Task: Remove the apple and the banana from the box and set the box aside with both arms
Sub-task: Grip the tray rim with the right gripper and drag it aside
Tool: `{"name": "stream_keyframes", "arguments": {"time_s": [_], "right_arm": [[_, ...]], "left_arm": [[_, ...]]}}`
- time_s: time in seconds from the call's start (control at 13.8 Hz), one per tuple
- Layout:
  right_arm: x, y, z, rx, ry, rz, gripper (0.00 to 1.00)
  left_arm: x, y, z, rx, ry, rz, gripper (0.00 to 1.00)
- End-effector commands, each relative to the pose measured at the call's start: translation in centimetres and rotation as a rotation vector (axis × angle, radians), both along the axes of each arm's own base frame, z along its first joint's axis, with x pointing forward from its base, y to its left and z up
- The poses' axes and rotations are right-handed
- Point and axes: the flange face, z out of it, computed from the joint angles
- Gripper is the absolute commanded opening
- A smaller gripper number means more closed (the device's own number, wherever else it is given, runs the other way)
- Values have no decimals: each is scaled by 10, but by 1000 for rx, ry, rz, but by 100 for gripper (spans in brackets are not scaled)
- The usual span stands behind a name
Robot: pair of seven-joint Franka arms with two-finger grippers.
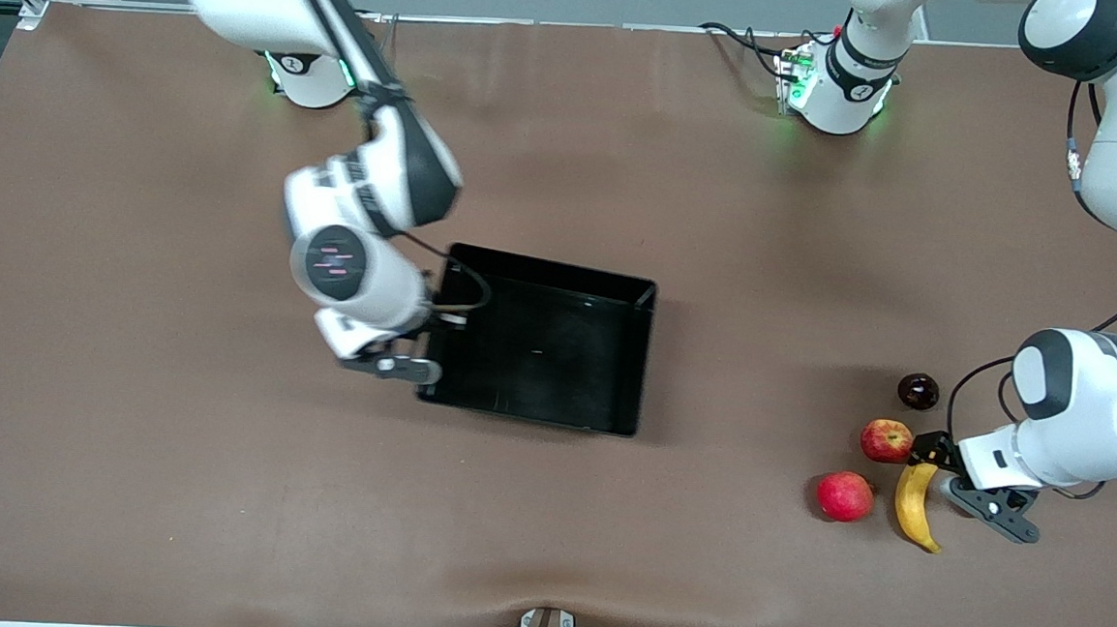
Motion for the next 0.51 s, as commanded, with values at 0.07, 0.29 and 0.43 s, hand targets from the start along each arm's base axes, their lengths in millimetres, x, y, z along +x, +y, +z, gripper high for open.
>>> {"name": "stream_keyframes", "arguments": {"time_s": [0.07, 0.29, 0.43], "right_arm": [[-1, -113, 37, 48, 11, 16, 0], [-7, -233, 19, 91, 34, 73, 0], [-6, -312, 10, 129, 21, 127, 0]], "left_arm": [[-7, 3, 55, 31, 20, 8, 100], [-14, 1, 90, 56, 48, 51, 100], [-21, -6, 116, 74, 71, 124, 100]]}}
